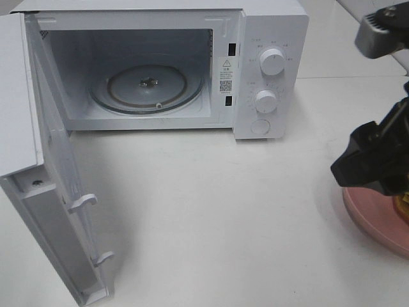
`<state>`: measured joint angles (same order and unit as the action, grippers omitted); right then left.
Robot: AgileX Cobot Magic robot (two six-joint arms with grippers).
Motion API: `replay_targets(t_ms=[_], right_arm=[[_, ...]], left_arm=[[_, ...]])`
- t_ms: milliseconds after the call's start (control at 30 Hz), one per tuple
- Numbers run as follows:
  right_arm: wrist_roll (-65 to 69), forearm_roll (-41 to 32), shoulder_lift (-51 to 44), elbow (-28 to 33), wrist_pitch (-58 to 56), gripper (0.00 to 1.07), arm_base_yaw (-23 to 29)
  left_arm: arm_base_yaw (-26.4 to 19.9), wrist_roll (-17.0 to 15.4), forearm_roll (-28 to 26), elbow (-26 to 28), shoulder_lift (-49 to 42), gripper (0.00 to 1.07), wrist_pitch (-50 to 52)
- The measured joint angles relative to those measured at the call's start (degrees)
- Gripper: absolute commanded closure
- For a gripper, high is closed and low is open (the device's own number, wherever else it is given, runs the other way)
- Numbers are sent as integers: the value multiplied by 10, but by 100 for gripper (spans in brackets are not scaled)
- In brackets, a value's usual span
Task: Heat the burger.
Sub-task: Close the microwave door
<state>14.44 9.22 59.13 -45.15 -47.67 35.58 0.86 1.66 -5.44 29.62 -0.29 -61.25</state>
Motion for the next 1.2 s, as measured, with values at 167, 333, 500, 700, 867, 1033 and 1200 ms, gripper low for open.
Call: replay_targets(t_ms=[167, 333, 500, 700, 867, 1033, 1200], right_arm=[[-28, -1, -82, 0, -26, 32, 0], [-39, -1, -121, 0, -46, 32, 0], [-42, -1, -171, 7, -67, 32, 0], [-42, -1, -260, 44, -74, 32, -3], [-49, -2, -315, 81, -76, 32, -53], [-69, -13, -368, 113, -76, 32, -114], [-85, -50, -416, 141, -76, 32, -165]], left_arm=[[0, 0, 0, 0, 0, 9, 0], [0, 0, 0, 0, 0, 9, 0], [0, 0, 0, 0, 0, 9, 0], [0, 0, 0, 0, 0, 9, 0], [0, 0, 0, 0, 0, 9, 0], [0, 0, 0, 0, 0, 9, 0], [0, 0, 0, 0, 0, 9, 0]])
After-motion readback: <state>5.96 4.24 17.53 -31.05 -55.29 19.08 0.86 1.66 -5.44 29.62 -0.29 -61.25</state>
